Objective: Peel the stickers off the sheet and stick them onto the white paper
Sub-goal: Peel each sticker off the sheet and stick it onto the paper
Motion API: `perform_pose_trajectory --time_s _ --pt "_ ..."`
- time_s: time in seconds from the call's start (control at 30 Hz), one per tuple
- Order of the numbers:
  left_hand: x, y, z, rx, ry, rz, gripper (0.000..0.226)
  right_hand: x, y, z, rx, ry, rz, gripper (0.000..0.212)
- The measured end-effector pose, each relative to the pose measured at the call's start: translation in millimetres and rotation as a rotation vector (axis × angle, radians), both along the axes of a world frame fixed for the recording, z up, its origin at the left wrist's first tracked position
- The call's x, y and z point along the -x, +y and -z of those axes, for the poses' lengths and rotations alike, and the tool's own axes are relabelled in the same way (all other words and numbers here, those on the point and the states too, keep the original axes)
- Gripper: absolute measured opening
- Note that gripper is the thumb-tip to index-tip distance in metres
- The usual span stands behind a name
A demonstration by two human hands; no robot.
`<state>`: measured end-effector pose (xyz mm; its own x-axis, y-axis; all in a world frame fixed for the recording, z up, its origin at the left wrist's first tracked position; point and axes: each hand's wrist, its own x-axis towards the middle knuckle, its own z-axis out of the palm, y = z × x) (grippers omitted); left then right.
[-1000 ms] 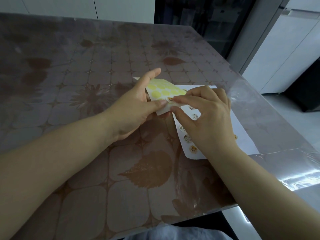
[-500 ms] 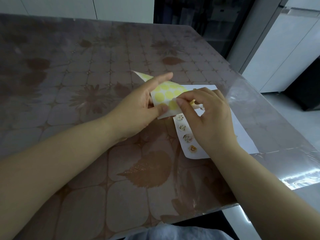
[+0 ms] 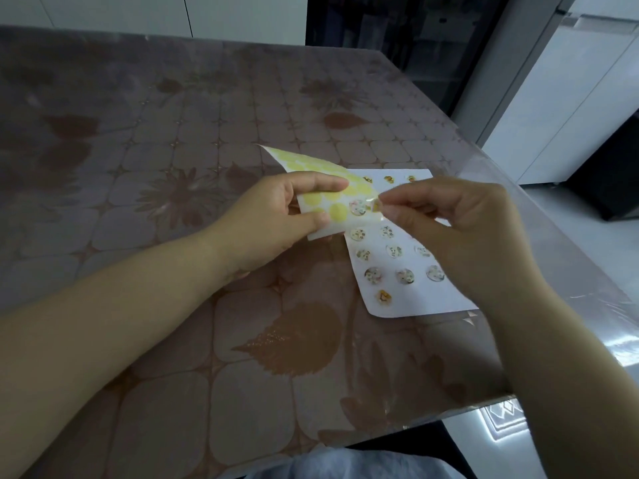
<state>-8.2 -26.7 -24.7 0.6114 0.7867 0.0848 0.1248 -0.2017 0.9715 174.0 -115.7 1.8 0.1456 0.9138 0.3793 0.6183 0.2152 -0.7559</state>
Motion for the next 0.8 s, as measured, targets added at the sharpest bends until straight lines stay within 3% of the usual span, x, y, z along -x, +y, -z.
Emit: perform_pose_trajectory --time_s 0.13,0.2,0.37,0.5,0.8 --pt "-0.2 3.2 4.5 0.001 -0.001 -0.023 0.040 -17.7 -23.1 -8.3 0.205 -0.060 -0.028 0.013" --pt "-1.0 4.0 4.5 0.006 -0.013 -0.027 0.040 -23.0 -31.7 -5.5 0.278 0.000 -0.008 0.008" --pt "-2.1 3.6 3.8 0.033 -0.066 -0.019 0.040 -27.9 -42.5 8.4 0.381 0.135 0.027 0.020" --pt "-1.7 4.0 4.4 0.047 -0.088 -0.016 0.039 -26.1 -41.6 12.5 0.446 0.093 0.036 0.007" --pt "-0.5 4.5 5.4 0.057 -0.083 -0.022 0.038 -22.9 -37.8 9.1 0.549 0.074 0.016 0.004"
